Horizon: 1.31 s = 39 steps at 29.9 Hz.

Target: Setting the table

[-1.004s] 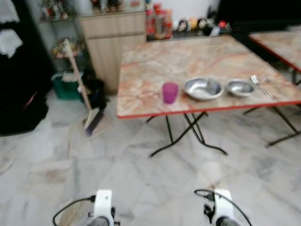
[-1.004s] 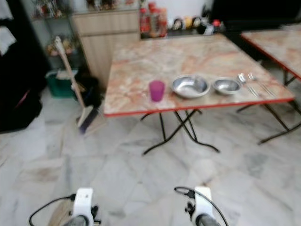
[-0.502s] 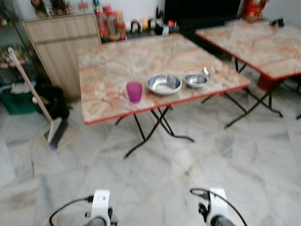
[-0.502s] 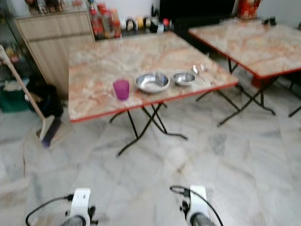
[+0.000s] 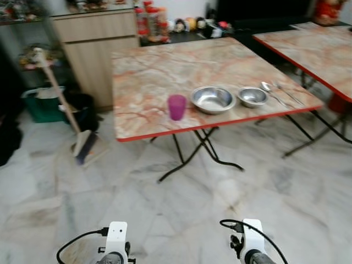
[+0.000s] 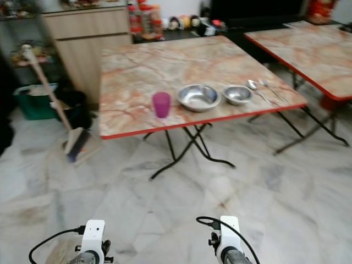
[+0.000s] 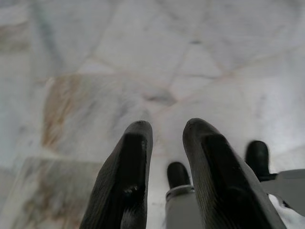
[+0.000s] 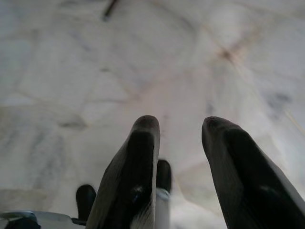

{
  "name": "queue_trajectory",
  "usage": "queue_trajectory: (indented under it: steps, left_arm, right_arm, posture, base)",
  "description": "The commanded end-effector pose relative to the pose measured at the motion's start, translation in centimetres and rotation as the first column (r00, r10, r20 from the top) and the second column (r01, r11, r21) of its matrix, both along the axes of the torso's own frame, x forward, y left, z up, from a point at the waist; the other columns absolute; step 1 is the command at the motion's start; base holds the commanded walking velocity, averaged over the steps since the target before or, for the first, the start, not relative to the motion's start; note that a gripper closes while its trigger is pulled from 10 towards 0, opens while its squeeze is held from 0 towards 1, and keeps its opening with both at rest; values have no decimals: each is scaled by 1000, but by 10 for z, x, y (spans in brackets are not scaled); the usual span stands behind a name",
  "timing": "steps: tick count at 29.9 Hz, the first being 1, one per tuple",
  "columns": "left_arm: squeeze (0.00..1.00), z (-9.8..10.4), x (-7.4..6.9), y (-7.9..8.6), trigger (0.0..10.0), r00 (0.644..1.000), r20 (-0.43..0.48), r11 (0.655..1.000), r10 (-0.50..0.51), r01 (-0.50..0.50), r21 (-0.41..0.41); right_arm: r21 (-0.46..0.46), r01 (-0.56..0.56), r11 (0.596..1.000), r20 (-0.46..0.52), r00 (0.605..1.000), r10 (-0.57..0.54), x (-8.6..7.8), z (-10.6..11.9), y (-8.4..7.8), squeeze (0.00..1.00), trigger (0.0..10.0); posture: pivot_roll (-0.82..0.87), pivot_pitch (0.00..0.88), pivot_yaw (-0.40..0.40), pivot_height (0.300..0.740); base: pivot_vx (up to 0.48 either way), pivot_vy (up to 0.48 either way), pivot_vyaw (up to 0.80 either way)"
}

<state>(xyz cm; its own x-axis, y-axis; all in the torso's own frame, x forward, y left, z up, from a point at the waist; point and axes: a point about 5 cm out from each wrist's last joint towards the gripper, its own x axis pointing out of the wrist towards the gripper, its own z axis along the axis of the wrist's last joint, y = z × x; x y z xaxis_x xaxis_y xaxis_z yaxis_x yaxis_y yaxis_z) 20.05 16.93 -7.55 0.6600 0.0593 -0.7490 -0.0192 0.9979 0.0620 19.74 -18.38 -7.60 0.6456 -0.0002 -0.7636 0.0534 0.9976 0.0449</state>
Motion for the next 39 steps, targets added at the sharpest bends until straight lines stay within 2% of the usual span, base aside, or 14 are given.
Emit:
queue_trajectory:
  steps: [1, 27, 39]
  left_arm:
    - [0, 0, 1, 2, 10000, 1000, -7, 1000, -4, 4, 16]
    - [0, 3, 6, 1, 10000, 1000, -7, 1000, 1, -1, 12]
    - [0, 2, 4, 1, 10000, 1000, -9, 1000, -4, 4, 17]
  right_arm:
    - [3, -3, 1000, 13, 1000, 3, 4, 2, 2, 0, 10000]
    - [7, 7, 1000, 16, 1000, -7, 7, 3, 3, 0, 10000]
    - [17, 14, 1000, 17, 1000, -14, 6, 3, 3, 0, 10000]
  posture:
    - [-130, 0, 30, 740]
    - [-137, 0, 32, 740]
    - [-136, 0, 33, 740]
  base:
    - [247, 0, 0]
    - [267, 0, 0]
    - [0, 0, 0]
